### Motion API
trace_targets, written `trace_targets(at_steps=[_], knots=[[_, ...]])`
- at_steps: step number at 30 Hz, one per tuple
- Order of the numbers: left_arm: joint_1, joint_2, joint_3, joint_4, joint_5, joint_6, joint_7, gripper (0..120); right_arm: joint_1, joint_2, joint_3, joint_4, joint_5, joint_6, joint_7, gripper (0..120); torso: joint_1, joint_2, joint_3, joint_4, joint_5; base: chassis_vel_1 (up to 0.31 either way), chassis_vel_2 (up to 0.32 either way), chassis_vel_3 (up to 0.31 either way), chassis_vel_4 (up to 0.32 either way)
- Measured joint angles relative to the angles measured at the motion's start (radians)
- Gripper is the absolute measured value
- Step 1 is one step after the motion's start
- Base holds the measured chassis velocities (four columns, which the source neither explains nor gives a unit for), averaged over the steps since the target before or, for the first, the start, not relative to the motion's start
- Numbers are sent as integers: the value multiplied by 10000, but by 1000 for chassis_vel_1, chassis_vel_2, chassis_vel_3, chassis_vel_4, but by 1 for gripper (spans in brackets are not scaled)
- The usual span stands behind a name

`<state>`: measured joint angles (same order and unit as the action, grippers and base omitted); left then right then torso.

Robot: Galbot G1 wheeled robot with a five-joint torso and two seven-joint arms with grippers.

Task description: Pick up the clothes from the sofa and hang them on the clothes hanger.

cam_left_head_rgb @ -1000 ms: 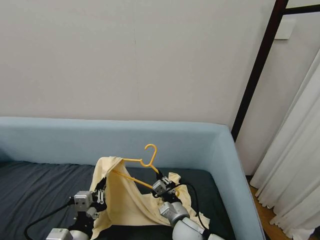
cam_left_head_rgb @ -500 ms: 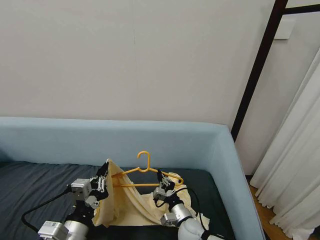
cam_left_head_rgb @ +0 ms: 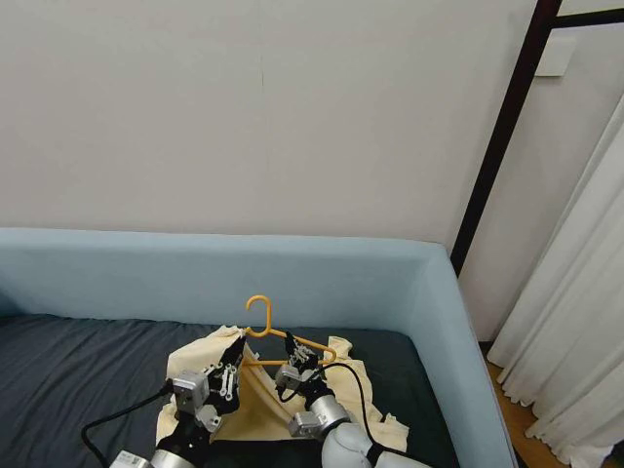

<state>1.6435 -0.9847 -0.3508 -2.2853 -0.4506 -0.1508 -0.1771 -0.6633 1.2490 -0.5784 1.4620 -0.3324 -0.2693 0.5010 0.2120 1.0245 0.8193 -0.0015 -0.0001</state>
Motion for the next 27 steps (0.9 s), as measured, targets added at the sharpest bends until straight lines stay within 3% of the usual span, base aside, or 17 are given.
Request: trace_targets(at_steps=[16, 27], knots=[[234, 25, -8, 785, 686, -260, -43, 0, 567, 139, 801, 1088, 2810, -33, 646, 4, 0, 0, 0, -1, 0, 0, 0, 0, 0], [410, -212, 387, 557, 822, -683, 991, 0, 636, 393, 1183, 680, 1809, 250, 1235, 4, 0, 0, 0, -1, 1, 0, 0, 0, 0]])
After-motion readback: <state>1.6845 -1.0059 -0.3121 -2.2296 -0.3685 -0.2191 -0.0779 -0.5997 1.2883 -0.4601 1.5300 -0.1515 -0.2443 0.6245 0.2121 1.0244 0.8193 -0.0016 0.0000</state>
